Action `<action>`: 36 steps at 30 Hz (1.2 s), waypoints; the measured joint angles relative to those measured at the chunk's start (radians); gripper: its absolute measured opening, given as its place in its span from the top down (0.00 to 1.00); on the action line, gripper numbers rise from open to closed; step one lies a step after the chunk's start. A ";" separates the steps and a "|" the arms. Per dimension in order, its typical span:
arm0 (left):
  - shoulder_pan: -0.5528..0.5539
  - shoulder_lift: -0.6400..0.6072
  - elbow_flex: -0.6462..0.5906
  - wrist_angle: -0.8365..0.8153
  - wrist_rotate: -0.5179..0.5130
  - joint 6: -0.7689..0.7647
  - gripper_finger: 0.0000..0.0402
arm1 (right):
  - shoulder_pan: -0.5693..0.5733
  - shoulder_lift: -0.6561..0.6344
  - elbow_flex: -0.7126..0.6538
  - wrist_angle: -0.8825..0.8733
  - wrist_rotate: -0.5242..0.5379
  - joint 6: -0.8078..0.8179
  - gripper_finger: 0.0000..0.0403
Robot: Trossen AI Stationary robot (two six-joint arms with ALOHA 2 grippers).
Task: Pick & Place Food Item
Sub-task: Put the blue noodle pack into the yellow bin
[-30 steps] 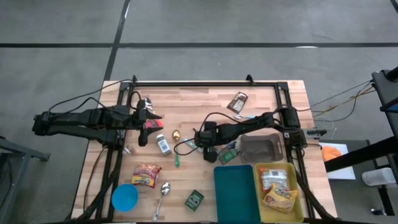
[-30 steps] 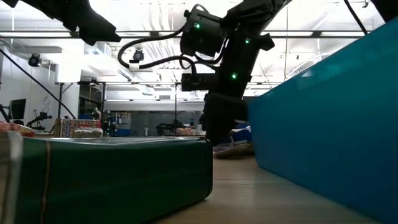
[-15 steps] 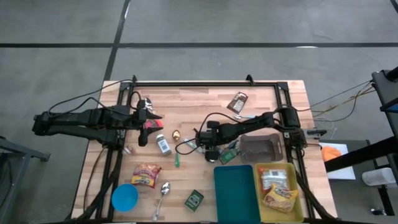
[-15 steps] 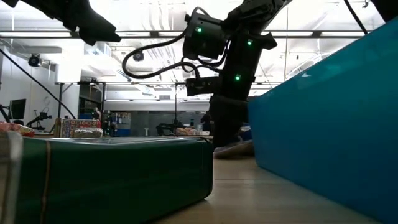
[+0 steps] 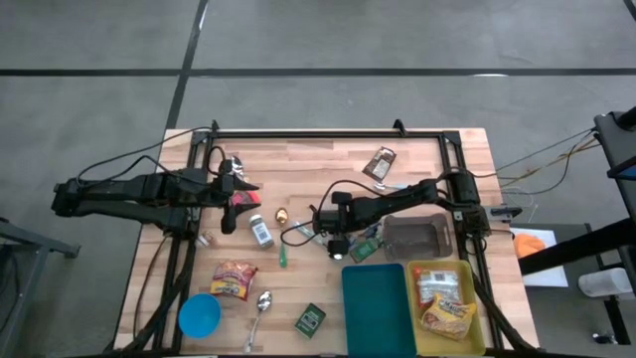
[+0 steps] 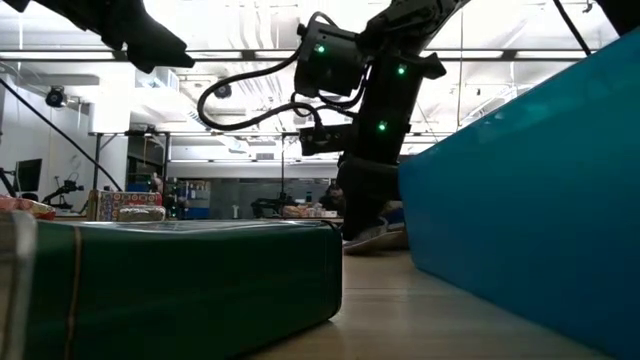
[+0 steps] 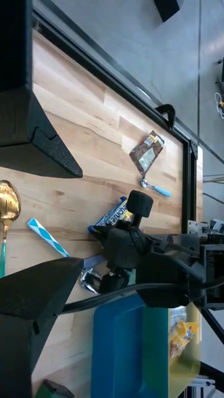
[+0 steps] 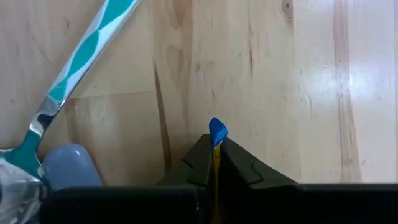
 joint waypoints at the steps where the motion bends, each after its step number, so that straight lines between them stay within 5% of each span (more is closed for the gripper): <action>1: 0.000 0.000 0.000 0.000 0.000 0.000 0.45 | 0.000 -0.004 0.000 -0.001 0.007 0.000 0.97; 13: 0.000 0.000 -0.001 0.000 0.000 0.000 0.45 | 0.045 -0.121 0.008 -0.066 0.150 -0.036 0.97; 36: 0.000 0.000 -0.001 -0.009 0.000 0.000 0.45 | 0.217 -0.211 0.012 -0.492 0.652 -0.196 0.97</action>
